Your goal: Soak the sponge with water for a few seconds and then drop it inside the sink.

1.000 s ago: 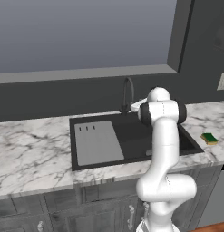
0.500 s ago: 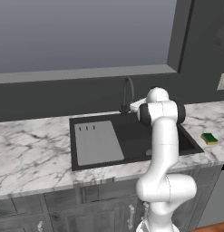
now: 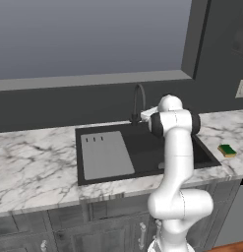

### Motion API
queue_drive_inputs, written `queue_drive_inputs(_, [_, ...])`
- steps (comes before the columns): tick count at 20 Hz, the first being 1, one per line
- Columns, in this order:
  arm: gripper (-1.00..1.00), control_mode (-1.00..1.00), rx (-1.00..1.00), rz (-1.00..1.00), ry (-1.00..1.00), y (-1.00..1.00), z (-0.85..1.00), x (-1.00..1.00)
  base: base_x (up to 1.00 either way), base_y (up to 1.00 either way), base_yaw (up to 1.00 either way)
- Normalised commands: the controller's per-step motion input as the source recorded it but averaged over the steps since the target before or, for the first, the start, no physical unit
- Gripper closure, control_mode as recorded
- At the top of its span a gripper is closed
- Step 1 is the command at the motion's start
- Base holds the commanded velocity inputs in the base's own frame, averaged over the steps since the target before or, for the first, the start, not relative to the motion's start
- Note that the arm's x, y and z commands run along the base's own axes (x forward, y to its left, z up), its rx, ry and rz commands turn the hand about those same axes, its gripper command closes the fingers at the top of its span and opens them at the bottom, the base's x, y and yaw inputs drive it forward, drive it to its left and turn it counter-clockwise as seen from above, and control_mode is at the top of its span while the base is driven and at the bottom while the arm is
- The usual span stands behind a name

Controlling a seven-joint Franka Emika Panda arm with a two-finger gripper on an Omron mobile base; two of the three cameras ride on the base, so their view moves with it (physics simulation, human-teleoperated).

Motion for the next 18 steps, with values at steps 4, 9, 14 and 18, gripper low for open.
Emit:
queue_drive_inputs(4, [-1.00,-1.00,0.00,0.00,0.00,-0.17,-0.09,0.02,0.00,0.00,0.00])
queue_drive_inputs(9, [-1.00,-1.00,0.00,0.00,0.00,-0.19,-0.14,0.00,0.00,0.00,0.00])
queue_drive_inputs(14, [-1.00,-1.00,0.00,0.00,0.03,-0.22,-0.22,0.00,0.00,0.00,0.00])
queue_drive_inputs(18, [-1.00,-1.00,0.00,0.00,0.02,-0.32,-0.22,0.00,0.00,0.00,0.00])
